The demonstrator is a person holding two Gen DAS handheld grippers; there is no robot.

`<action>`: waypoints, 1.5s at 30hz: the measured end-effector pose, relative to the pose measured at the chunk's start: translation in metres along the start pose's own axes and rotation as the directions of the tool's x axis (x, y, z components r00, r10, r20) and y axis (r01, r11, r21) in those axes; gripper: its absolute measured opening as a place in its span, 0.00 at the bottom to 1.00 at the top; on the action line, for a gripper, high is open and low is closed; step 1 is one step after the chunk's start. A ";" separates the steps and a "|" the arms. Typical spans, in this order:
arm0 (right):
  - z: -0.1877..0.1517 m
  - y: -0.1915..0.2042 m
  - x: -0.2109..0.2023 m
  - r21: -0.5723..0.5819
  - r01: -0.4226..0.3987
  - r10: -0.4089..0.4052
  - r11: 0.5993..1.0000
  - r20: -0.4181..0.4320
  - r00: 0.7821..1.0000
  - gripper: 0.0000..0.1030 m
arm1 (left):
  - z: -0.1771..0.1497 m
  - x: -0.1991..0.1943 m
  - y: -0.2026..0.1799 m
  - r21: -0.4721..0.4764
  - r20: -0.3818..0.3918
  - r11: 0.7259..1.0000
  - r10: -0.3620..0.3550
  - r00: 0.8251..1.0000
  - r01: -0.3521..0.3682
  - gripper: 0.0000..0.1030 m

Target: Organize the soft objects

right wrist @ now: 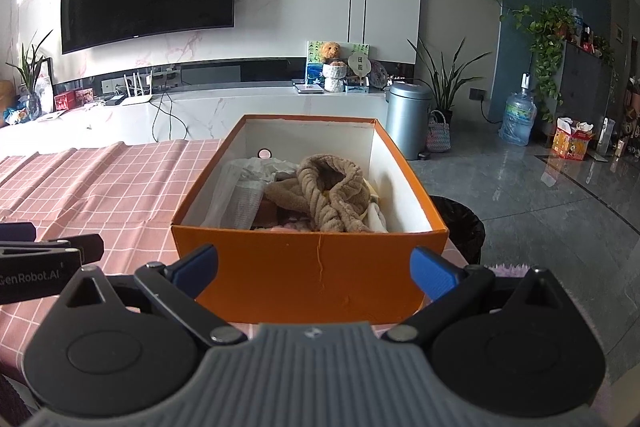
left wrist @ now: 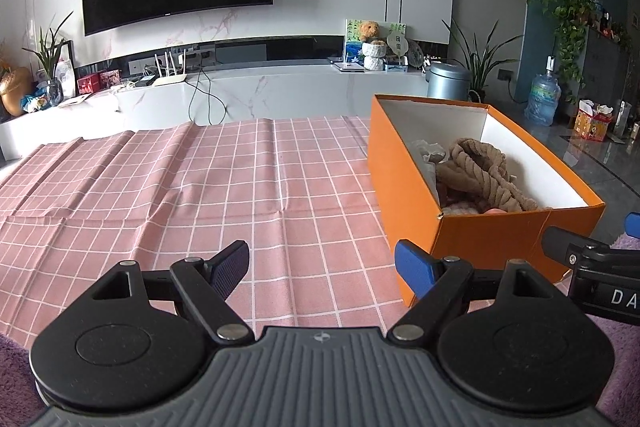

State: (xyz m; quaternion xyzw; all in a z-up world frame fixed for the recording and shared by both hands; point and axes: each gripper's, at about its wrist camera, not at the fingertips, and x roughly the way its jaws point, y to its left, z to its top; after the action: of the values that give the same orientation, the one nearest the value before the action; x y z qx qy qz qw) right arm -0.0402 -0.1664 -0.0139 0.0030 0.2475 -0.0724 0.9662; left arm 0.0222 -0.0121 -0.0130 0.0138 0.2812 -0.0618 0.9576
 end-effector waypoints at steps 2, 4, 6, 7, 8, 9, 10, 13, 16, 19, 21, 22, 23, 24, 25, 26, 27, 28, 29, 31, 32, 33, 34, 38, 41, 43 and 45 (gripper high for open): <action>0.000 0.000 0.000 0.001 0.000 0.000 1.000 0.000 1.000 0.98 | 0.000 0.000 0.000 -0.002 -0.001 1.000 0.000 1.000 0.000 0.94; 0.000 0.000 0.000 0.001 0.000 0.000 1.000 -0.001 1.000 0.98 | 0.001 0.000 0.000 -0.002 -0.002 1.000 -0.001 1.000 0.001 0.94; 0.000 0.000 -0.001 0.001 0.000 0.000 1.000 0.000 1.000 0.98 | 0.001 0.000 0.000 -0.001 -0.003 1.000 -0.001 1.000 0.001 0.94; 0.000 0.000 -0.001 0.001 -0.001 0.001 1.000 -0.001 1.000 0.98 | 0.001 0.000 -0.001 0.000 -0.004 1.000 -0.001 1.000 0.001 0.94; 0.000 0.000 -0.001 0.001 0.000 0.000 1.000 -0.001 1.000 0.98 | 0.001 0.000 0.000 0.000 -0.005 1.000 0.000 1.000 0.000 0.94; 0.000 0.000 -0.001 0.002 0.000 0.000 1.000 -0.001 1.000 0.98 | 0.000 0.000 0.000 0.001 -0.005 1.000 0.001 1.000 -0.001 0.94; 0.000 0.000 -0.001 0.002 0.000 0.000 1.000 -0.001 1.000 0.98 | 0.000 0.000 0.000 0.001 -0.005 1.000 0.001 1.000 -0.001 0.94; 0.000 0.000 0.000 0.004 -0.001 0.001 1.000 -0.002 1.000 0.98 | 0.000 0.000 0.000 0.002 -0.004 1.000 0.001 1.000 -0.001 0.94; 0.000 0.000 0.000 0.004 -0.001 0.001 1.000 -0.001 1.000 0.98 | 0.001 0.001 0.000 0.002 -0.005 1.000 0.001 1.000 -0.001 0.94; -0.001 0.000 0.000 0.005 -0.002 0.002 1.000 -0.001 1.000 0.98 | 0.001 0.001 0.000 0.003 -0.005 1.000 0.004 1.000 -0.004 0.94; -0.001 -0.001 0.000 0.005 -0.002 0.002 1.000 -0.001 1.000 0.98 | 0.001 0.000 0.001 0.003 -0.005 1.000 0.005 1.000 -0.005 0.94; -0.001 0.000 0.000 0.005 -0.002 0.002 1.000 -0.001 1.000 0.98 | 0.001 0.000 0.001 0.003 -0.004 1.000 0.006 1.000 -0.006 0.94; -0.001 -0.001 0.000 0.005 -0.003 0.003 1.000 -0.001 1.000 0.98 | 0.001 0.001 0.001 0.003 -0.005 1.000 0.005 1.000 -0.005 0.94; -0.001 0.000 0.000 0.005 -0.003 0.003 1.000 -0.001 1.000 0.98 | 0.001 0.001 0.001 0.003 -0.006 1.000 0.005 1.000 -0.005 0.94; -0.001 0.000 0.000 0.005 -0.003 0.003 1.000 -0.002 1.000 0.98 | 0.001 0.001 0.001 0.003 -0.006 1.000 0.005 1.000 -0.005 0.94; -0.001 0.000 0.000 0.005 -0.002 0.002 1.000 -0.001 1.000 0.98 | 0.001 0.001 0.001 0.003 -0.006 1.000 0.005 1.000 -0.005 0.94; -0.001 0.000 0.000 0.005 -0.002 0.002 1.000 -0.001 1.000 0.98 | 0.001 0.001 0.001 0.004 -0.005 1.000 0.006 1.000 -0.006 0.94; -0.001 -0.001 0.000 0.005 -0.003 0.003 1.000 -0.001 1.000 0.98 | 0.001 0.001 0.002 0.004 -0.005 1.000 0.007 1.000 -0.007 0.94; -0.001 0.000 0.000 0.005 -0.003 0.003 1.000 -0.001 1.000 0.98 | 0.001 0.001 0.002 0.003 -0.005 1.000 0.006 1.000 -0.006 0.94; -0.001 0.000 0.000 0.005 -0.002 0.002 1.000 -0.001 1.000 0.98 | 0.001 0.001 0.002 0.004 -0.005 1.000 0.007 1.000 -0.007 0.94; -0.001 0.000 0.000 0.005 -0.003 0.003 1.000 -0.001 1.000 0.98 | 0.001 0.001 0.002 0.004 -0.005 1.000 0.005 1.000 -0.005 0.94; -0.001 0.000 0.000 0.005 -0.002 0.002 1.000 -0.001 1.000 0.98 | 0.001 0.001 0.002 0.004 -0.007 1.000 0.005 1.000 -0.005 0.94; -0.001 0.000 0.000 0.005 -0.002 0.002 1.000 -0.001 1.000 0.98 | 0.000 0.001 0.002 0.004 -0.010 1.000 0.005 1.000 -0.005 0.94; -0.001 0.000 0.000 0.005 -0.002 0.002 1.000 -0.001 1.000 0.98 | 0.000 0.001 0.003 0.005 -0.011 1.000 0.006 1.000 -0.006 0.94; -0.001 0.000 0.000 0.005 -0.002 0.002 1.000 -0.001 1.000 0.98 | 0.000 0.001 0.003 0.005 -0.012 1.000 0.006 1.000 -0.006 0.94; -0.001 0.000 0.000 0.005 -0.002 0.002 1.000 -0.001 1.000 0.98 | -0.001 0.001 0.003 0.006 -0.015 1.000 0.006 1.000 -0.006 0.94; -0.001 0.000 0.000 0.006 -0.002 0.002 1.000 -0.001 1.000 0.98 | -0.001 0.001 0.003 0.007 -0.017 1.000 0.008 1.000 -0.008 0.94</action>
State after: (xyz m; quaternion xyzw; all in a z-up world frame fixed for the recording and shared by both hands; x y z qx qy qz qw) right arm -0.0408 -0.1662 -0.0148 0.0062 0.2480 -0.0722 0.9661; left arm 0.0231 -0.0096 -0.0143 0.0189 0.2891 -0.0590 0.9553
